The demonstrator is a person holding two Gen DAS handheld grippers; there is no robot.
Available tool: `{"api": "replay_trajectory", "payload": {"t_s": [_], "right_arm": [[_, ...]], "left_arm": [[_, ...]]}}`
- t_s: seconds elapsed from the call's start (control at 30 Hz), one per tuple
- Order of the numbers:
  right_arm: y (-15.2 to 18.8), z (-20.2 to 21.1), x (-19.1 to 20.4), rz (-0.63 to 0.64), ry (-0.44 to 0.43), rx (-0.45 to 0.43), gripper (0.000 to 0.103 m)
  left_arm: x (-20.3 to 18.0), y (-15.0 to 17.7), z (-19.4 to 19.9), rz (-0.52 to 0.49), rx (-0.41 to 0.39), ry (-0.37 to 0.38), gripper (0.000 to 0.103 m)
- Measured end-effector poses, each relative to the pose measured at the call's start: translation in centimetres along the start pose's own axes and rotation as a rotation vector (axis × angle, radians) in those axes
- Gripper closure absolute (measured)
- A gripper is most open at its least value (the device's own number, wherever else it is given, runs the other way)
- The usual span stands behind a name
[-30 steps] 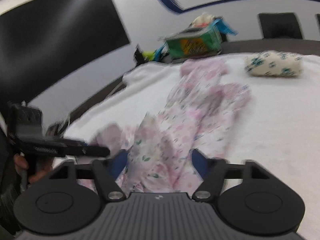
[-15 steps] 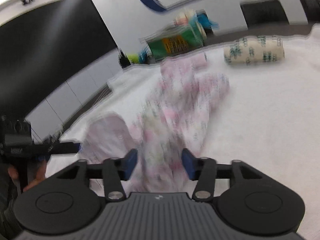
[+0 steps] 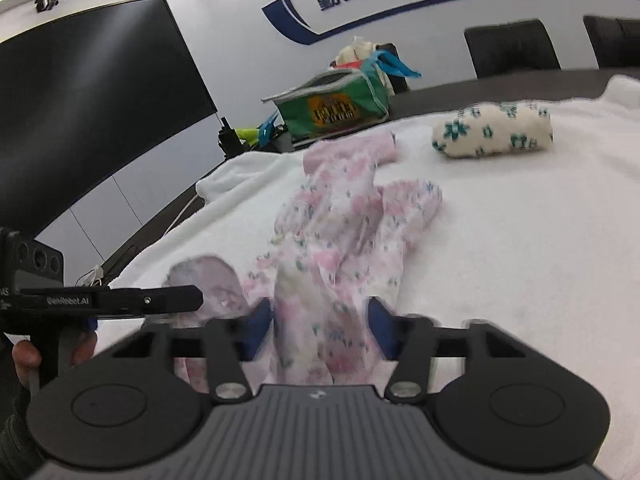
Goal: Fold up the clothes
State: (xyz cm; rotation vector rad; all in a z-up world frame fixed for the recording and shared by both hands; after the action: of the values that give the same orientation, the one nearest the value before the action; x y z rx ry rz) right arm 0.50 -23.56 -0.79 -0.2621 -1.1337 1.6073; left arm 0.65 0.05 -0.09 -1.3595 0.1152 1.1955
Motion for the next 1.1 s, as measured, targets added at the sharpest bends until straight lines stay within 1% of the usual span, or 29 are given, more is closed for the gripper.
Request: {"api": "replay_trajectory", "payload": {"t_s": [0.03, 0.07, 0.1, 0.13, 0.2, 0.23, 0.27, 0.3, 0.33, 0.37, 0.43, 0.47, 0.5, 0.57, 0.6, 0.67, 0.73, 0.8, 0.83, 0.9, 1.0, 1.03, 1.07, 1.1], "right_arm": [[0.4, -0.3, 0.1, -0.012, -0.022, 0.012, 0.090], [0.6, -0.2, 0.4, -0.028, -0.083, 0.021, 0.094], [0.6, -0.1, 0.7, -0.045, -0.143, 0.027, 0.095], [0.3, 0.2, 0.8, -0.068, -0.198, 0.011, 0.095], [-0.4, 0.6, 0.8, -0.111, -0.293, -0.017, 0.095], [-0.6, 0.1, 0.5, -0.099, -0.247, -0.014, 0.095], [-0.4, -1.0, 0.2, -0.075, -0.173, 0.008, 0.093], [-0.2, -1.8, 0.0, -0.050, -0.106, 0.027, 0.092], [0.0, -1.9, 0.2, -0.022, -0.080, 0.029, 0.088], [0.1, -1.9, 0.4, 0.006, -0.053, 0.032, 0.074], [0.4, -2.0, 0.8, 0.061, 0.000, 0.037, 0.052], [0.5, -1.9, 1.0, 0.089, 0.023, 0.034, 0.044], [0.1, -0.7, 1.2, 0.113, 0.029, 0.001, 0.041], [-0.3, 2.0, 1.3, 0.160, 0.049, -0.056, 0.032], [-0.3, 3.3, 1.3, 0.182, 0.058, -0.081, 0.030], [-0.1, 5.9, 1.2, 0.215, 0.057, -0.119, 0.026], [1.3, 7.8, 1.3, 0.241, 0.003, -0.125, 0.025], [2.9, 8.9, 1.5, 0.263, -0.053, -0.123, 0.025], [3.8, 9.1, 1.6, 0.271, -0.080, -0.117, 0.024], [5.3, 8.8, 1.8, 0.284, -0.085, -0.071, 0.024], [7.4, 8.2, 3.1, 0.389, -0.071, -0.023, 0.024], [7.9, 8.0, 3.5, 0.421, -0.077, -0.012, 0.024], [8.4, 7.7, 3.8, 0.450, -0.082, -0.002, 0.025], [8.6, 7.5, 3.9, 0.460, -0.082, -0.001, 0.026]], "left_arm": [[-0.2, 0.1, 0.2, 0.019, -0.009, 0.051, 0.100], [-0.4, 0.1, 0.6, 0.040, -0.015, 0.101, 0.099], [-0.4, 0.0, 0.8, 0.056, -0.024, 0.113, 0.099], [-0.3, -0.1, 1.0, 0.068, -0.032, 0.111, 0.099], [0.7, -0.1, 0.4, 0.071, -0.018, 0.002, 0.100], [1.3, 0.1, -0.1, 0.073, -0.002, -0.054, 0.095], [1.8, 0.3, -0.7, 0.070, 0.029, -0.095, 0.090], [2.2, 0.6, -1.3, 0.065, 0.058, -0.133, 0.087], [2.2, 0.9, -1.5, 0.054, 0.073, -0.159, 0.076], [2.1, 1.0, -1.3, 0.047, 0.071, -0.171, 0.062], [1.8, 1.1, -0.2, 0.035, 0.050, -0.175, 0.048], [1.5, 1.0, 0.9, 0.023, 0.029, -0.165, 0.045], [1.1, 1.0, 2.0, 0.007, 0.009, -0.156, 0.043], [0.5, 1.6, 4.8, -0.069, -0.015, -0.150, 0.026], [0.1, 2.0, 6.0, -0.113, -0.023, -0.149, 0.025], [-0.9, 3.3, 7.9, -0.189, -0.029, -0.138, 0.025], [-1.7, 4.7, 8.5, -0.221, -0.003, -0.117, 0.025], [-2.3, 6.0, 8.3, -0.242, 0.027, -0.102, 0.025], [-2.5, 6.4, 7.8, -0.257, 0.041, -0.099, 0.025], [-2.8, 7.3, 7.0, -0.285, 0.071, -0.094, 0.025], [-2.6, 7.5, 5.8, -0.303, 0.101, -0.107, 0.029], [-2.4, 7.5, 5.4, -0.307, 0.107, -0.112, 0.037], [-2.2, 7.5, 5.1, -0.302, 0.115, -0.118, 0.051], [-2.0, 7.6, 4.7, -0.290, 0.128, -0.124, 0.060]]}}
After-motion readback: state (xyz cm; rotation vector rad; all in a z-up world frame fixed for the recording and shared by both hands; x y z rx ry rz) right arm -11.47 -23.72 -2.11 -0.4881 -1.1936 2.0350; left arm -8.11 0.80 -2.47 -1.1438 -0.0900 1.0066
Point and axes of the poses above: each gripper's, at about its wrist camera, not at the fingertips, and z roughly against the way its jaws point, x to its left, y to its underside, the point moved 7 cm from there along -z, roughly the way its jaws point, and after that the axes turned 4 degrees about y, right-handed, at the moved point
